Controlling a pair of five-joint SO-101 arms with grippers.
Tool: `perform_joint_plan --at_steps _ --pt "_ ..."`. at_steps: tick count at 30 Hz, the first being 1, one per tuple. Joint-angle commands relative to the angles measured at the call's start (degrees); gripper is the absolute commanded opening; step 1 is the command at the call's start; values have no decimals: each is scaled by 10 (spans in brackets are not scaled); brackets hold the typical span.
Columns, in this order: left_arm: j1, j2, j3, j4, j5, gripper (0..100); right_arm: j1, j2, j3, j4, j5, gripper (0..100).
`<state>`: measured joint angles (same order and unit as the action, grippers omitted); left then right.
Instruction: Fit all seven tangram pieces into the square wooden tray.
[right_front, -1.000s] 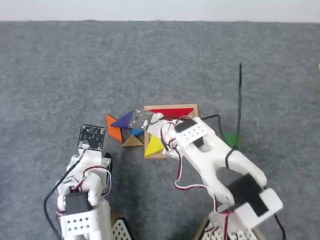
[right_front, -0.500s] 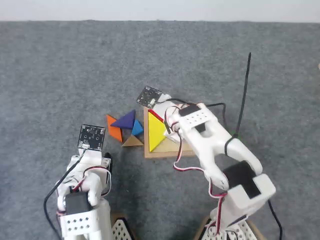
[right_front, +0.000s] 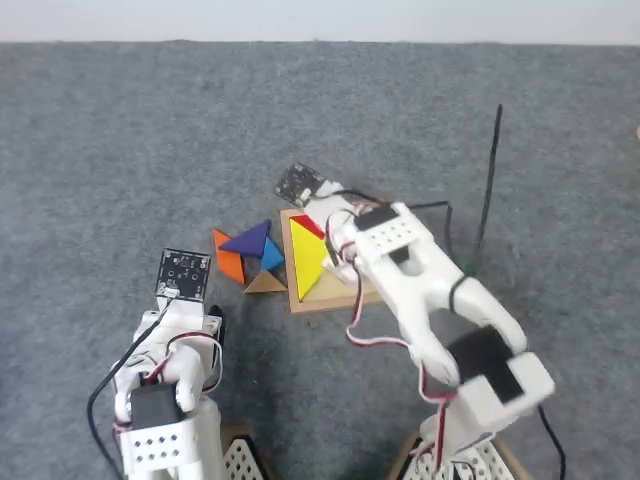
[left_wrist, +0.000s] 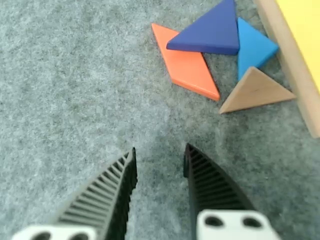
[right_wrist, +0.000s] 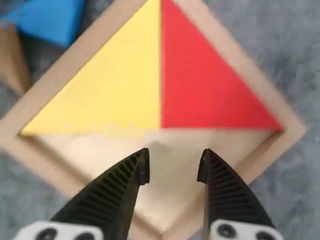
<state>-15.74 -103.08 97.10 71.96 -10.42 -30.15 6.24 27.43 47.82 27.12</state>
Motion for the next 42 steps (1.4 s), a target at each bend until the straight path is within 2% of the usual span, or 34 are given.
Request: perform_joint_plan --at_steps 1,15,21,24,27,32,36,39,42 --pt "2 -9 -6 4 4 148 -11 -90 73 7 -11 183" --pt "2 -9 -6 4 4 148 -12 -113 146 29 -17 183" --pt "2 -9 -6 4 4 148 -7 -227 148 78 -51 184" --pt "2 -9 -6 4 4 148 27 -294 149 124 -72 186" --pt "2 -9 -6 4 4 148 108 -325 149 153 -72 186" --pt "2 -9 -6 4 4 148 236 -297 149 153 -14 186" --pt "2 -9 -6 4 4 148 233 -272 149 152 24 184" --pt "2 -9 -6 4 4 148 211 -269 149 152 -15 171" --pt "2 -9 -6 4 4 148 223 -269 156 152 -59 69"
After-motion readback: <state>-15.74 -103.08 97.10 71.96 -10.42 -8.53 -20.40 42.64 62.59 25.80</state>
